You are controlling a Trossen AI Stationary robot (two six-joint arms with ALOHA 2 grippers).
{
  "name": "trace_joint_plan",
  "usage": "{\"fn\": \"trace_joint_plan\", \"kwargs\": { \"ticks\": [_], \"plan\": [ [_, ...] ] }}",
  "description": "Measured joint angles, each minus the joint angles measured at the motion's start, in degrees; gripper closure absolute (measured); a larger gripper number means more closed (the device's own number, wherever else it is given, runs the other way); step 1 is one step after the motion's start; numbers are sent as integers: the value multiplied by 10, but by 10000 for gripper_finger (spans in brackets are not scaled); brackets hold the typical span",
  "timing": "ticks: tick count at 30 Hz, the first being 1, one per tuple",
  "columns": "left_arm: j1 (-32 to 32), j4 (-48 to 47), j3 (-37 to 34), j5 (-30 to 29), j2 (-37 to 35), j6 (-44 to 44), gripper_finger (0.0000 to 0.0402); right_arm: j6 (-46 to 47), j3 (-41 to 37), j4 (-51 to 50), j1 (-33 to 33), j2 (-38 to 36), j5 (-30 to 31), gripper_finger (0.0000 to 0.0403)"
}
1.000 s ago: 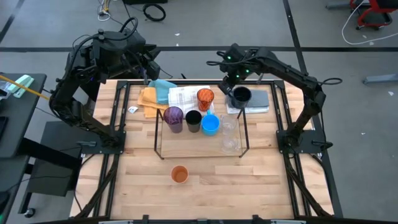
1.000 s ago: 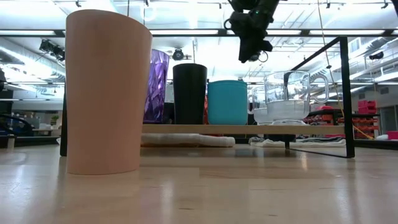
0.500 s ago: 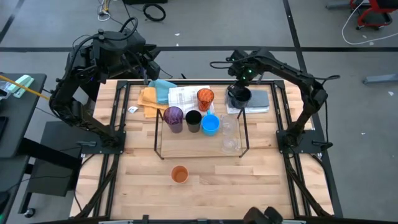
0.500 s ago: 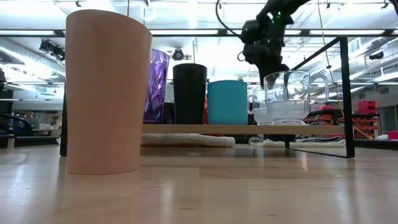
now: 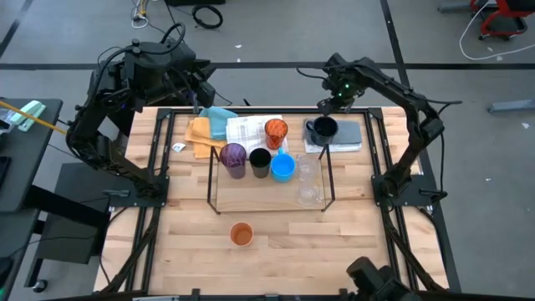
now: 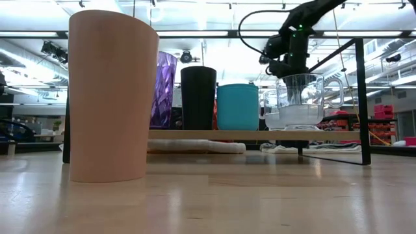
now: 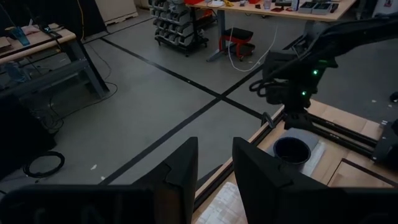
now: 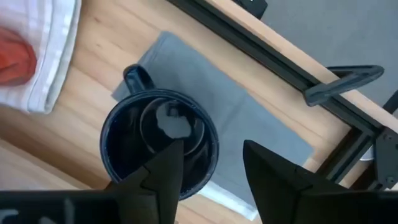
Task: Stack small to large cups/mugs on shelf
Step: Put the dark blue mug on the shelf
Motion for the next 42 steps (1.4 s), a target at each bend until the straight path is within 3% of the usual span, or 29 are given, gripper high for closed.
{"fn": "trace_joint_plan", "kwargs": {
  "ticks": [24,28,33,42],
  "plan": [
    [0,0,0,0,0,0,294,43,-177,74,0,0,-7,241],
    [0,0,0,0,0,0,294,41,-177,87,0,0,-7,277],
    [0,0,0,0,0,0,294,38,-177,106,0,0,-14,379],
    [0,0,0,0,0,0,294,39,-155,103,1,0,-16,384]
  ]
}}
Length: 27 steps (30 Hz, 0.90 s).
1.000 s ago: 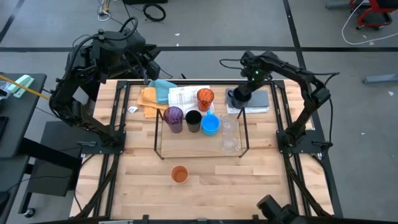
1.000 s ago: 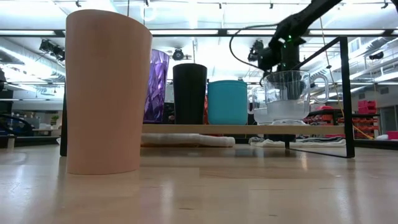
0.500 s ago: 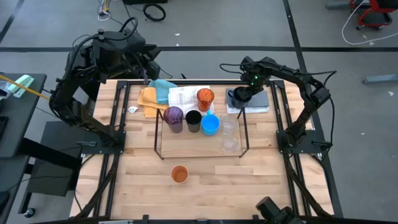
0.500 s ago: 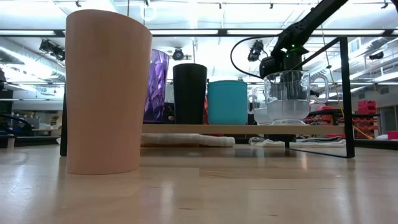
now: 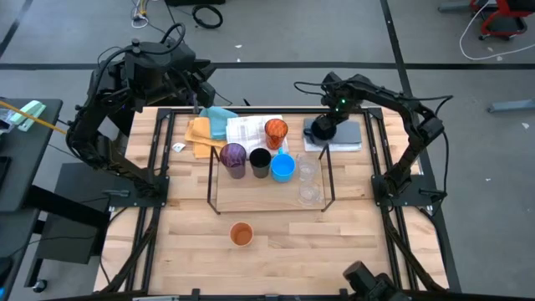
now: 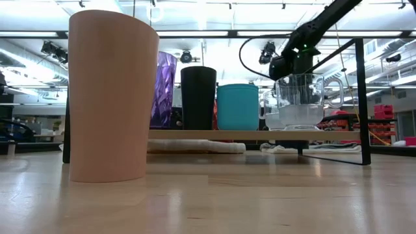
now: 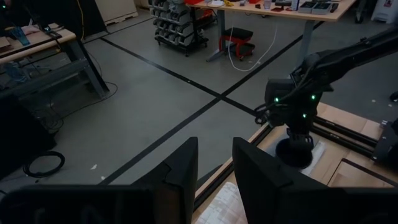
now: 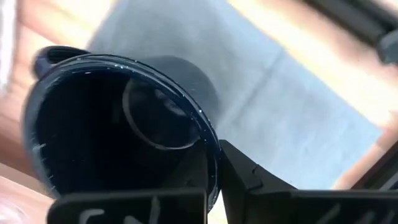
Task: Stack small to large cups/mugs on shelf
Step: Put the dark blue mug on the shelf
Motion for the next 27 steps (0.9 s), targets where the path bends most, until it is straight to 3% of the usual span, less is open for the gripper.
{"fn": "trace_joint_plan", "kwargs": {
  "ticks": [6,16,21,27],
  "plan": [
    [0,-9,0,0,0,0,294,-3,73,-15,-1,0,6,385],
    [0,-18,0,0,0,0,294,-25,235,-127,18,0,8,385],
    [0,-18,0,0,0,2,294,-15,315,-166,84,0,-3,385],
    [0,-18,0,0,0,11,294,26,377,-222,219,0,-25,385]
  ]
}}
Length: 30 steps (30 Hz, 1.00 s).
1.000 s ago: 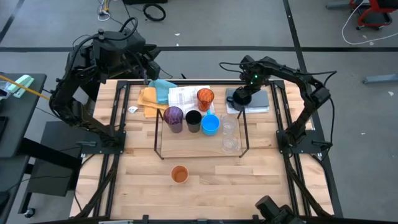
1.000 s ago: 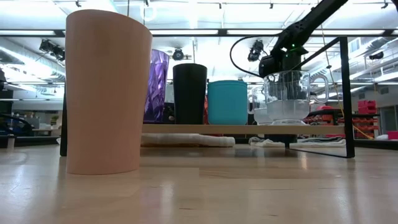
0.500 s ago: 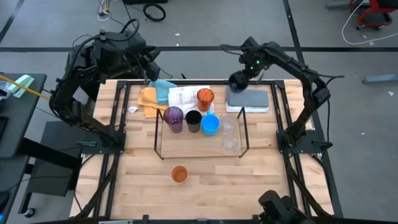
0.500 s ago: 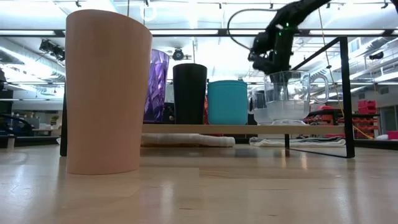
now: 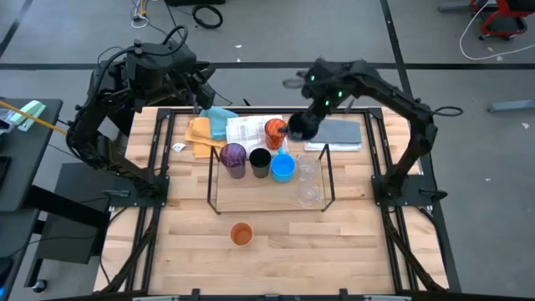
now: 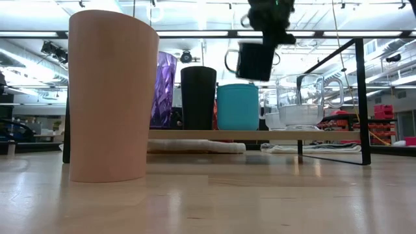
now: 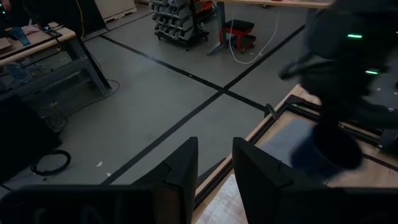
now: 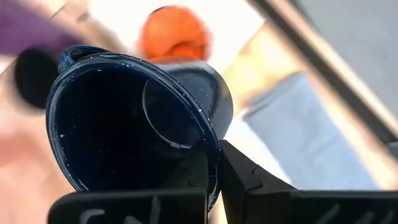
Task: Stack small to large cups/mugs on shelf
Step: Put the dark blue mug on the shelf
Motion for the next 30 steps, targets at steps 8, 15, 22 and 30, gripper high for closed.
{"fn": "trace_joint_plan", "kwargs": {
  "ticks": [8,15,22,30],
  "plan": [
    [0,2,0,0,0,4,294,90,26,-1,150,0,-55,385],
    [0,2,0,0,0,11,294,148,25,0,220,3,-82,385],
    [0,2,0,0,0,19,294,154,24,2,227,58,-82,385],
    [0,-1,0,0,0,19,294,134,24,6,252,111,-106,385]
  ]
}}
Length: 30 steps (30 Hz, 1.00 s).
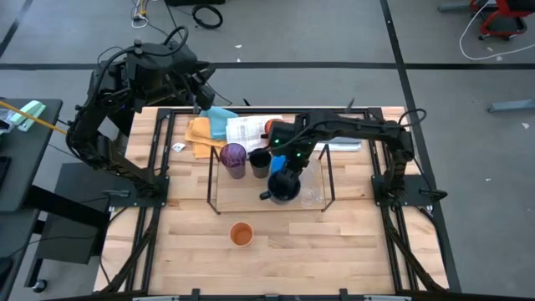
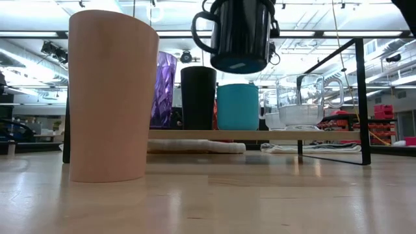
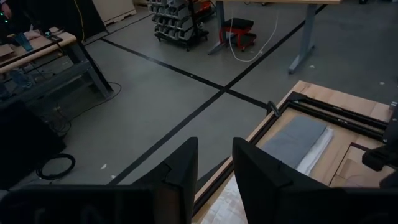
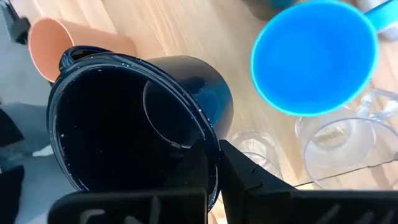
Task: Stack small to large cups/mugs on shelf
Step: Put the dark blue mug on the shelf
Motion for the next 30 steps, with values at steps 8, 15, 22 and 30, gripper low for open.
{"fn": "trace_joint_plan", "kwargs": {
  "ticks": [8,15,22,30],
  "plan": [
    [0,-3,0,0,0,1,294,-6,0,10,10,29,32,385],
    [0,-4,0,0,0,7,294,-10,0,11,5,45,50,385],
    [0,-8,0,0,0,7,294,-11,0,12,4,60,46,385],
    [0,-8,0,0,0,6,294,-2,0,12,-1,62,45,385]
  ]
}}
